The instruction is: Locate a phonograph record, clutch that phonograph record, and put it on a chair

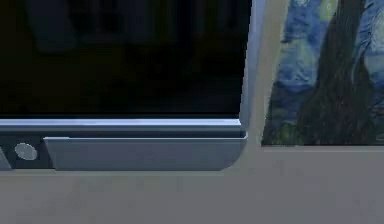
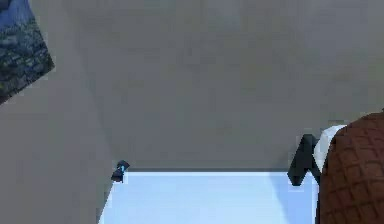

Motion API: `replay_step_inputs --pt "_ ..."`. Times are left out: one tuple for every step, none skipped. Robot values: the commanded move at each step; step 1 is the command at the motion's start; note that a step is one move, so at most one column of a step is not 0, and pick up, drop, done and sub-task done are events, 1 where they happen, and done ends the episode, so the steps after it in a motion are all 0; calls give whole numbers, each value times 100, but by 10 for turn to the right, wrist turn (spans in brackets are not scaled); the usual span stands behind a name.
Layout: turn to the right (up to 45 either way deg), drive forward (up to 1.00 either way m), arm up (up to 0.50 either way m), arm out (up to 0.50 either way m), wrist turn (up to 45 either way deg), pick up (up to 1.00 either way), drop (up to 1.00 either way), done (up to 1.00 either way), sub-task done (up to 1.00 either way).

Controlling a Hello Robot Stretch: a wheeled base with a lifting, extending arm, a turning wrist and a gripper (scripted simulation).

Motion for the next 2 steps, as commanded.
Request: replay_step_inputs --pt "-450 0 0 0 0 0 0 0 0" --pt "-450 0 0 0 0 0 0 0 0"
